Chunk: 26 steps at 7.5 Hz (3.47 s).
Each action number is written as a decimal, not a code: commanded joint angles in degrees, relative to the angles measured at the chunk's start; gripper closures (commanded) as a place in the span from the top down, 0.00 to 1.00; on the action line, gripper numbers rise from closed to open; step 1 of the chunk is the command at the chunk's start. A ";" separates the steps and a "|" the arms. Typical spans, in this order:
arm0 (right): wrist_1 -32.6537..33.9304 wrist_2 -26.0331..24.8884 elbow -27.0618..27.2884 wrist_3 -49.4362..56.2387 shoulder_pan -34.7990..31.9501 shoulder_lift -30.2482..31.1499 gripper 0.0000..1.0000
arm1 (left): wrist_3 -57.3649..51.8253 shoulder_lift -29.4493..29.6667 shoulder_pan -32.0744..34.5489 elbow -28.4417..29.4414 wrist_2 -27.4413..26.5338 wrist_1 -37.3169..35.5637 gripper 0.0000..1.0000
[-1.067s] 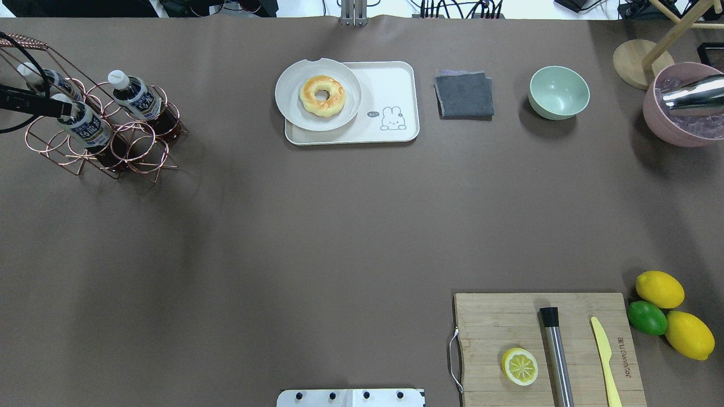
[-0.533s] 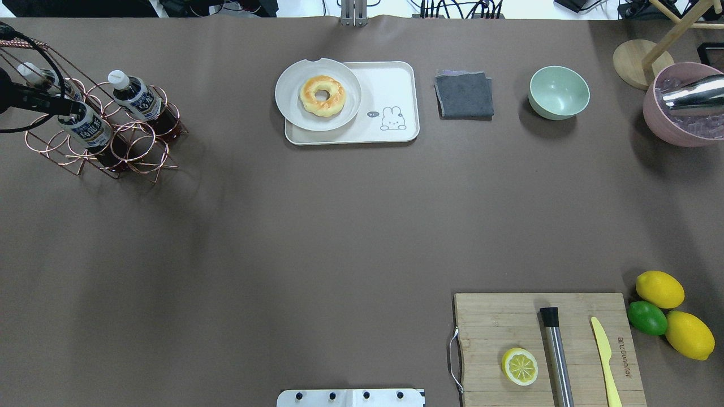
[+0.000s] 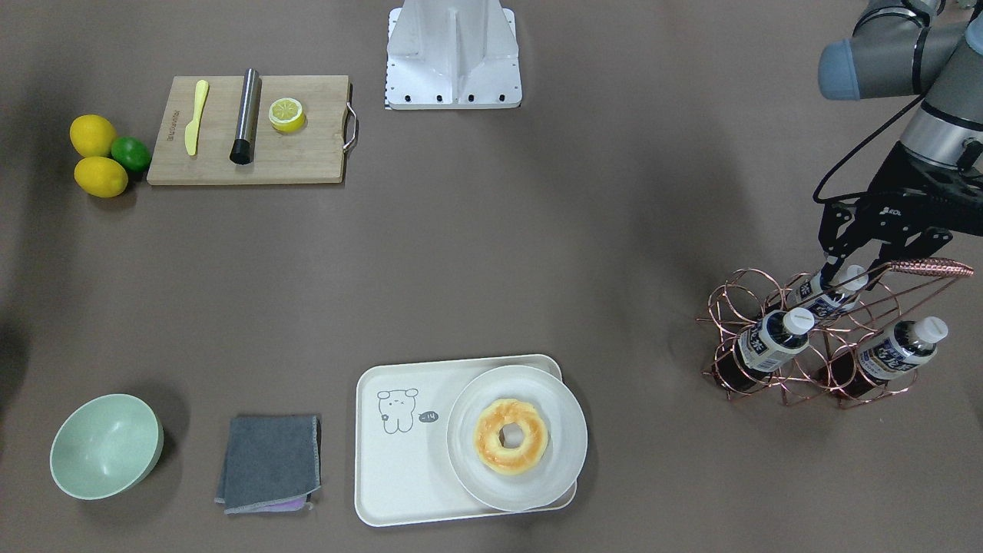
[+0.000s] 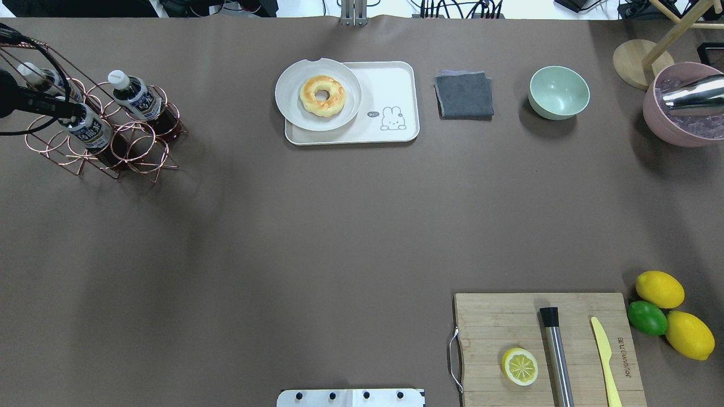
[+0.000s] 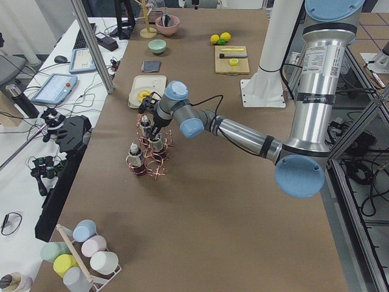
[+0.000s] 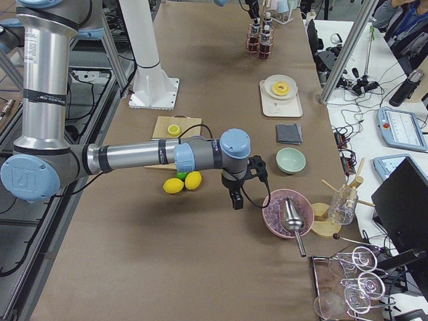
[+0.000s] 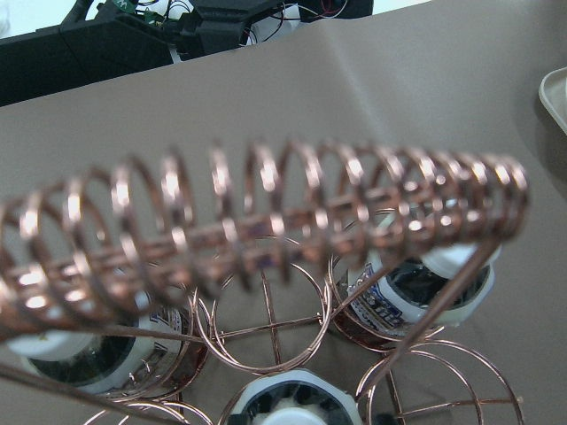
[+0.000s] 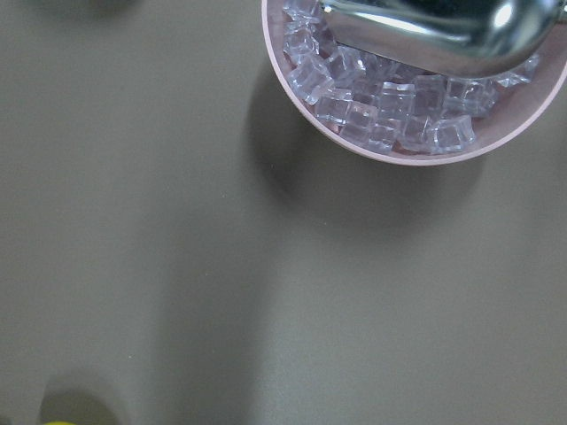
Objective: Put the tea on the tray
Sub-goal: 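Close the left gripper on the tea bottle and lift it from the rack, then carry the tea bottle with the left gripper and set it upright mid-table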
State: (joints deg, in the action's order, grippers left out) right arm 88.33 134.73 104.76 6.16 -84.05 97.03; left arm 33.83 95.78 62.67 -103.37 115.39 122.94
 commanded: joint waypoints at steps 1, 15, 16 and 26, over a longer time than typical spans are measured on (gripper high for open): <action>-0.09 0.27 0.18 -0.18 0.03 0.00 1.00 | -0.08 -0.07 0.00 0.01 0.10 -0.06 0.01; -0.09 0.45 0.62 -0.35 0.20 -0.88 1.00 | 32.38 31.66 -27.44 -24.98 -16.99 -57.90 0.00; -0.09 0.45 0.53 -0.35 0.20 -0.97 1.00 | 39.40 38.01 -31.95 -19.99 -20.08 -58.85 0.00; -0.09 0.71 0.53 -0.35 0.73 -0.97 1.00 | 45.54 46.00 -41.49 -3.94 -28.20 -52.62 0.00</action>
State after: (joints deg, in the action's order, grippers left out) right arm 88.24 135.42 105.26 5.85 -83.32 96.12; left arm 79.99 142.99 21.14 -106.70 87.24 70.46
